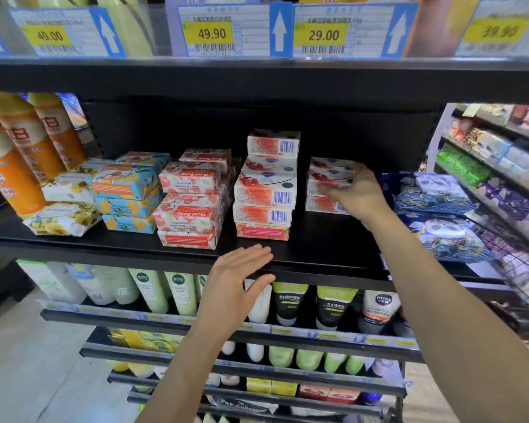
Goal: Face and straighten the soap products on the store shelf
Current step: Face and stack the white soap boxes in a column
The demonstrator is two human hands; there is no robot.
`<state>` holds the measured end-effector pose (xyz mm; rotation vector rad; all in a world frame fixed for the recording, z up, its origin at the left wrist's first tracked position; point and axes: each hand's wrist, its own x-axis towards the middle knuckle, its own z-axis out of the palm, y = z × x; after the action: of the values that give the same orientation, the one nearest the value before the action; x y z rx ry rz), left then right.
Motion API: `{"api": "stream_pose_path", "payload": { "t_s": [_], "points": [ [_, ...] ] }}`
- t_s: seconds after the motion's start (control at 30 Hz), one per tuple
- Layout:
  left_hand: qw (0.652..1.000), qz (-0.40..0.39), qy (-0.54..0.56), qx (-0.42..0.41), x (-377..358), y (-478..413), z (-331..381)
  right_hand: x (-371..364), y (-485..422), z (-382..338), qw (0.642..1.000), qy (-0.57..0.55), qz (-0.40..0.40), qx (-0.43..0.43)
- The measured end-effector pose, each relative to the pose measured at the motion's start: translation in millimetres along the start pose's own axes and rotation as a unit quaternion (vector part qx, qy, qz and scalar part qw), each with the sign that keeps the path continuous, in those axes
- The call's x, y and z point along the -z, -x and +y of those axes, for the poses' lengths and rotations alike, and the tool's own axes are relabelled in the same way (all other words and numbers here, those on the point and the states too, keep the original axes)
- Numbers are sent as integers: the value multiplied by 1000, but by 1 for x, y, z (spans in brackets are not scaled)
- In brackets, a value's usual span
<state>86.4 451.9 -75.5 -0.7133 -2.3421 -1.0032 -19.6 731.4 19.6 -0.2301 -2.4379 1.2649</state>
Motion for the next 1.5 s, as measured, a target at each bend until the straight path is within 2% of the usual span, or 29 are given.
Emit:
{"api": "stream_pose_path", "payload": {
  "t_s": [0.13, 0.37, 0.63, 0.77, 0.9, 0.97, 1.07, 1.13, 1.27, 1.33, 1.5],
  "points": [
    [1000, 2, -1, 1, 0, 1, 2, -3, 2, 5, 1000, 25, 14, -6],
    [1000, 3, 0, 2, 1, 0, 3, -8, 10, 8, 994, 70, 87, 2],
    [1000, 3, 0, 2, 2, 0, 7, 6, 51, -13, 986, 53, 154, 43],
    [1000, -1, 1, 12, 3, -1, 9, 19, 83, -16, 986, 2, 162, 40],
    [999, -10, 3, 34, 7, -2, 16, 25, 134, -16, 984, -95, 145, 29],
    [996, -24, 31, 77, 12, -3, 22, 26, 155, -16, 979, -148, 137, 28],
    [973, -34, 149, 176, 26, -7, 38, 27, 179, -18, 974, -201, 101, 37],
    [948, -15, 245, 204, 34, -9, 51, 25, 189, -18, 975, -206, 67, 50],
    [861, -49, 429, 268, 42, -7, 71, 16, 202, -17, 976, -209, 19, 64],
    [832, -75, 472, 283, 44, -5, 76, 11, 206, -16, 974, -213, 9, 71],
    [809, -72, 494, 309, 43, -2, 80, 4, 211, -14, 970, -228, -7, 83]
  ]
}}
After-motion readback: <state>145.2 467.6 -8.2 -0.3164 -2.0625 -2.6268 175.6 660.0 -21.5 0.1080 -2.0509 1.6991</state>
